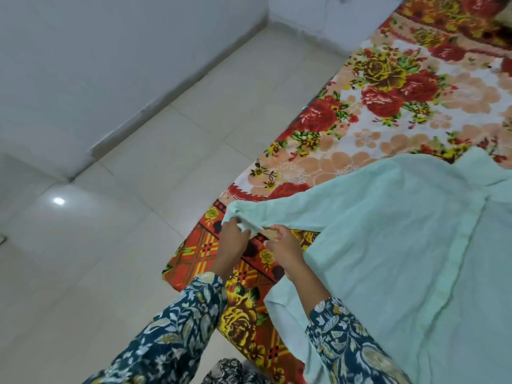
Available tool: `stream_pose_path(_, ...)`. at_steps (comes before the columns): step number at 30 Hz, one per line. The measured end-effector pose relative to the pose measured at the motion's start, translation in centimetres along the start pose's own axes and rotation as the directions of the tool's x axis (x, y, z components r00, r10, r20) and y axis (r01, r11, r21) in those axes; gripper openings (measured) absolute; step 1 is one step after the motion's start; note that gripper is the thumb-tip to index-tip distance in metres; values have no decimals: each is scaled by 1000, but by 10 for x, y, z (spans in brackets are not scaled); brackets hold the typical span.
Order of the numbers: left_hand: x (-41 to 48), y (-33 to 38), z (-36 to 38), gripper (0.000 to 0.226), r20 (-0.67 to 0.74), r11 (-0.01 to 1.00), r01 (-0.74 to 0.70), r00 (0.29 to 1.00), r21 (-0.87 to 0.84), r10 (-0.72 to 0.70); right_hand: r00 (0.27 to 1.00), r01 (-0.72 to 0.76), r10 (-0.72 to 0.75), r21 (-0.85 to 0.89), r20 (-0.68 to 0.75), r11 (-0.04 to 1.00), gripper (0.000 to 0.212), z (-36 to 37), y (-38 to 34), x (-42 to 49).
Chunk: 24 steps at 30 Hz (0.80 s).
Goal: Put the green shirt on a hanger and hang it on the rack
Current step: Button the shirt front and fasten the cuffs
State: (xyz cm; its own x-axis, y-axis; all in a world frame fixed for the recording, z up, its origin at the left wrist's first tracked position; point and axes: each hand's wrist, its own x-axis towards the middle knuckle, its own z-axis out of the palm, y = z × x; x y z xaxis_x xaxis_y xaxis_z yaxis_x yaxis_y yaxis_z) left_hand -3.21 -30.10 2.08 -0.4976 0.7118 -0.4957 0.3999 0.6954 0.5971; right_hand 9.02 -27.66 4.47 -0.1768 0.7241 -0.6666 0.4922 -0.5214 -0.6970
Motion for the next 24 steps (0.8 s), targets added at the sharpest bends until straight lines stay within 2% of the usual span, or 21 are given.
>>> stream_pose_path(2, 13, 5, 0, 37, 22, 998, -50, 999, 35, 50, 997, 70, -72, -224, 2, 972, 47, 12, -6, 21)
stream_pose_path(3, 17, 7, -2, 42, 40, 997, -63, 997, 50, 62, 996, 91, -93, -316, 11, 944, 48, 17, -10, 29)
stream_pose_path(4, 20, 5, -3, 45, 48, 995, -78, 996, 65, 75, 992, 126, -121, -380, 37, 916, 40, 22, -12, 39)
stream_pose_path(5, 23, 1, -5, 47, 52, 992, -80, 996, 95, 75, 990, 142, -134, -423, 47, 895, 22, 27, -14, 46)
stream_pose_path(6, 25, -4, -5, 48, 51, 988, -87, 995, 130, 81, 988, 150, -152, -434, 32, 888, 8, 28, -16, 52)
stream_pose_path(8, 23, -12, -5, 45, 79, 976, -104, 993, 193, 90, 984, 170, -176, -347, 14, 922, 30, 32, -23, 57)
stream_pose_path(10, 20, -20, -1, 45, 107, 969, -150, 986, 194, 132, 977, 206, -194, -155, 84, 966, 24, 32, -34, 48)
stream_pose_path(12, 20, -23, 2, 34, 25, 993, -113, 993, 23, 112, 966, 186, -182, -3, 184, 983, 23, 30, -42, 41)
stream_pose_path(13, 21, -22, 0, 24, -29, 992, -56, 998, -115, 52, 971, 160, -169, 63, 170, 985, 22, 29, -43, 40)
stream_pose_path(15, 20, -16, -11, 18, -45, 919, 47, 996, -390, -71, 991, 127, -130, 147, 16, 981, 19, 28, -36, 49)
stream_pose_path(17, 25, -19, -21, 23, 39, 809, 146, 988, -570, -151, 995, 37, -32, 49, -91, 998, 16, 28, -24, 59)
stream_pose_path(20, 29, -29, -31, 24, 158, 744, 236, 972, -625, -176, 998, -56, 48, -192, -46, 980, 9, 38, -7, 66)
stream_pose_path(22, 29, -38, -33, 25, 214, 671, 311, 950, -673, -227, 996, -86, 80, -166, -41, 982, 10, 47, -2, 69)
stream_pose_path(24, 23, -44, -30, 26, 264, 590, 363, 931, -721, -251, 987, -159, 159, -28, -12, 987, 20, 52, -4, 70)
